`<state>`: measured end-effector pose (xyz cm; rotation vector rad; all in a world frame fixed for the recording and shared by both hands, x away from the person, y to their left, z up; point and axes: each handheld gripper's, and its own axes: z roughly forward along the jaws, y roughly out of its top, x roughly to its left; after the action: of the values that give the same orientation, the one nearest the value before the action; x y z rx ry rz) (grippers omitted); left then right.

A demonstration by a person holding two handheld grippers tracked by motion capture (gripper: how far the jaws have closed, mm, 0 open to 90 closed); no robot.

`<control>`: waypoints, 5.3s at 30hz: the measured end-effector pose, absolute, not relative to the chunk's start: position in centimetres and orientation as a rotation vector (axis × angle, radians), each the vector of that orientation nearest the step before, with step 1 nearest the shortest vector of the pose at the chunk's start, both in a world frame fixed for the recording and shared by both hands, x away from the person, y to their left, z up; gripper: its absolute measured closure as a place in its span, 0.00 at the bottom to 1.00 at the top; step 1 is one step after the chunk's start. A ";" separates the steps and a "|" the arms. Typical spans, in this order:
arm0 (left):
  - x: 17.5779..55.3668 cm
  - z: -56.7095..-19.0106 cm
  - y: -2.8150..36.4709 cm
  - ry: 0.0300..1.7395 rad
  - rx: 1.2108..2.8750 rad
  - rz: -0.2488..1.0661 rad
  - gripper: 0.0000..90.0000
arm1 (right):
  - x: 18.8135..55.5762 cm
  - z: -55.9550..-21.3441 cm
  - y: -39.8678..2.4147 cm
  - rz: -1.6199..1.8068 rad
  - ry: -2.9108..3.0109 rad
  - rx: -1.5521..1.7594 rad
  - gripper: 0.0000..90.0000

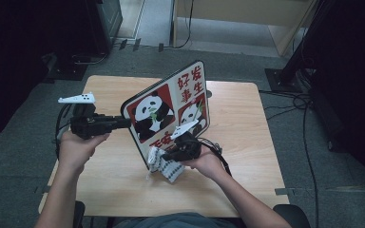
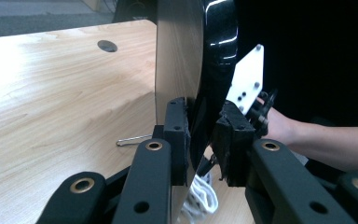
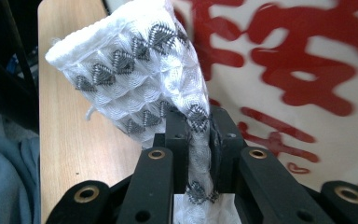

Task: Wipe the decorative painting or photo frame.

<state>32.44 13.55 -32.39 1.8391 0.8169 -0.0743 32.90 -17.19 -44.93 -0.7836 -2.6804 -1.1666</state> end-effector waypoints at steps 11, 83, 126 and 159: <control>32.5 -32.4 13.6 0.819 1.836 -0.075 0.85 | 33.1 -42.1 -18.2 -1.248 -2.656 -0.753 0.90; 32.3 -32.8 13.6 0.827 1.811 -0.018 0.86 | 38.0 -22.9 -9.2 -1.430 -2.805 -0.694 0.86; 32.3 -32.9 13.8 0.820 1.820 -0.031 0.86 | 40.6 -23.8 -12.6 -1.490 -2.749 -0.736 0.84; 32.4 -33.0 14.0 0.826 1.812 -0.046 0.86 | 43.0 -24.0 -16.3 -1.531 -2.732 -0.839 0.84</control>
<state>32.38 13.97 -32.96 1.8121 0.8257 -0.0456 42.98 -16.26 -24.00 -0.8386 -2.7323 -1.5310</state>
